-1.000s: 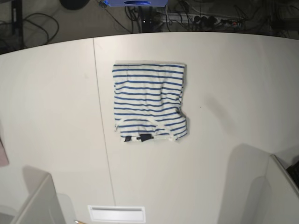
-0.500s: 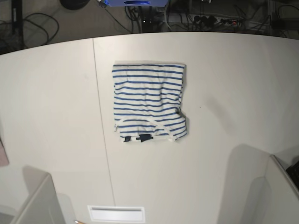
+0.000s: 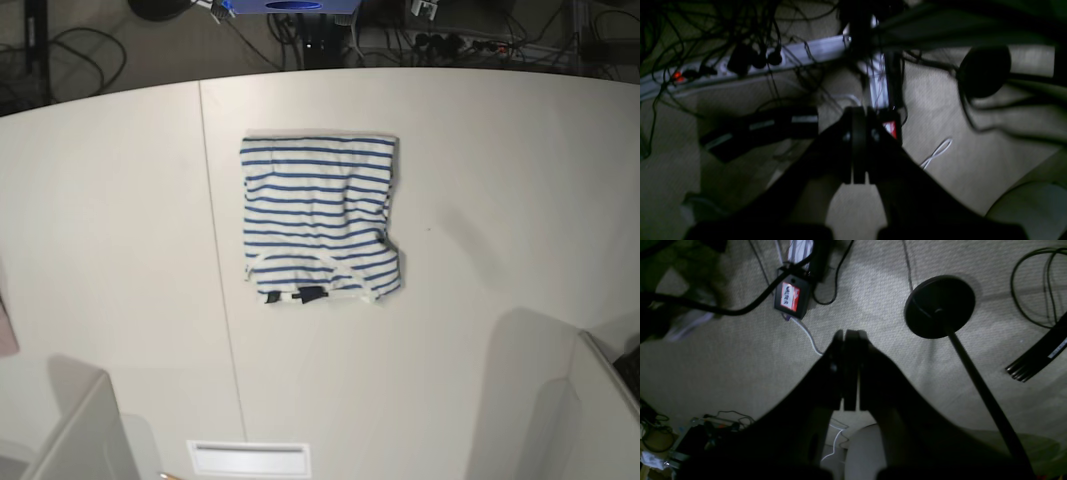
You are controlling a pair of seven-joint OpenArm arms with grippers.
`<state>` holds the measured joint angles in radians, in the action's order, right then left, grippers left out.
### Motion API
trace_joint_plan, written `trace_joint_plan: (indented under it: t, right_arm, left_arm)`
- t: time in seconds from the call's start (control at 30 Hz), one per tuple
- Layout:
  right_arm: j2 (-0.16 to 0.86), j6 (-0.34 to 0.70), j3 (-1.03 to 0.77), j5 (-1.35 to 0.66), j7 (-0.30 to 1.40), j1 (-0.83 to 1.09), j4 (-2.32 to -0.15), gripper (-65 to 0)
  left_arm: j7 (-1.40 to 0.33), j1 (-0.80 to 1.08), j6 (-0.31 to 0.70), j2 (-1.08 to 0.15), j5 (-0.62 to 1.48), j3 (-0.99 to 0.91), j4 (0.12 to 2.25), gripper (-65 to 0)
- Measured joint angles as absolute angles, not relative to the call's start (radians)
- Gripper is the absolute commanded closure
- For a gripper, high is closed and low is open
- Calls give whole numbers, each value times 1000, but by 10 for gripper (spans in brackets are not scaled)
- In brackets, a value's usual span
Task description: Fold the T-shirt properly
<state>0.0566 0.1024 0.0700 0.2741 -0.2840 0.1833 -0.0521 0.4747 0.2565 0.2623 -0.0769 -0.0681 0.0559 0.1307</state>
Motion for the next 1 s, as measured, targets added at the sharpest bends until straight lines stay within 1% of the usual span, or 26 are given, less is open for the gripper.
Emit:
trace_joint_plan:
  t: [0.3, 0.5, 0.77, 1.0]
  right_arm:
    - [54, 102, 70, 274, -285, 174, -52, 0]
    - [22, 102, 70, 278, -290, 159, -52, 0]
    - [32, 102, 70, 278, -284, 170, -50, 0]
    - [30, 102, 70, 277, -284, 162, -51, 0]
  left_arm:
    - [471, 241, 262, -77, -66, 56, 85, 0]
    - [485, 177, 262, -75, -57, 47, 94, 0]
    - [470, 195, 262, -58, -55, 50, 85, 0]
    - [479, 170, 262, -59, -56, 54, 91, 0]
